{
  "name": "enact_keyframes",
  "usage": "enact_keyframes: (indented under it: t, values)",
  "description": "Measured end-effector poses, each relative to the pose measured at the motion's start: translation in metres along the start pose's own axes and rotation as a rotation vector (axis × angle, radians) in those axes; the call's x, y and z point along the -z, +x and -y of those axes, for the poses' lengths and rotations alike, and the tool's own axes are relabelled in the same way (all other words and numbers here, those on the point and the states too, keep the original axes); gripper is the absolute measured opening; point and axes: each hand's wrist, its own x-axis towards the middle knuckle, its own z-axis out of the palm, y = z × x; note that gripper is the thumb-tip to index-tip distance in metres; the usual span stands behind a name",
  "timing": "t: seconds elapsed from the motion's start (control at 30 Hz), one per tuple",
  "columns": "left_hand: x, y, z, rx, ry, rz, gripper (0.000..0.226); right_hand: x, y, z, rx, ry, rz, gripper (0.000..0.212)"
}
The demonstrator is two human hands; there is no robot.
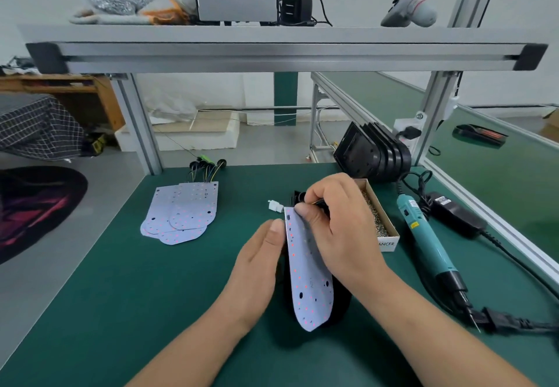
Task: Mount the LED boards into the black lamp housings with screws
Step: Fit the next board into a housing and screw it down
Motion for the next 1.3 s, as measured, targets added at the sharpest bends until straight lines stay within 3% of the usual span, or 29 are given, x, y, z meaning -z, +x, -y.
enact_keyframes:
  t: [0.2,0.3,0.47,0.7,0.83,0.97,1.07,1.17,1.3]
  values:
    - [0.012,0.009,0.001,0.048,-0.297,0.146,0.023,-0.005,-0.002,0.0,-0.274,0.283,-0.154,0.015]
    - [0.002,0.007,0.004,0.081,-0.432,0.214,0.032,-0.01,-0.006,0.004,-0.325,0.389,-0.181,0.014]
    - [-0.006,0.008,0.006,0.143,-0.589,0.253,0.07,-0.015,-0.011,0.009,-0.4,0.672,-0.187,0.012]
    - [-0.014,0.009,0.007,0.167,-0.651,0.27,0.084,-0.014,-0.007,0.012,-0.44,0.879,-0.131,0.02]
    - [-0.004,0.012,0.008,0.242,-0.693,0.267,0.079,-0.014,-0.004,0.008,-0.537,1.015,-0.168,0.021]
    - [0.002,0.014,0.009,0.204,-0.637,0.246,0.063,-0.008,0.003,0.004,-0.553,1.12,-0.124,0.017]
    - [0.002,0.017,0.009,0.112,-0.558,0.176,0.051,0.004,0.009,0.0,-0.492,1.062,-0.069,0.01]
    - [0.005,0.018,0.01,0.012,-0.466,0.16,0.048,0.008,0.011,-0.004,-0.385,0.759,-0.039,0.008]
    - [0.013,0.02,0.011,-0.083,-0.343,0.11,0.049,0.008,0.011,-0.005,-0.424,0.538,-0.02,0.012]
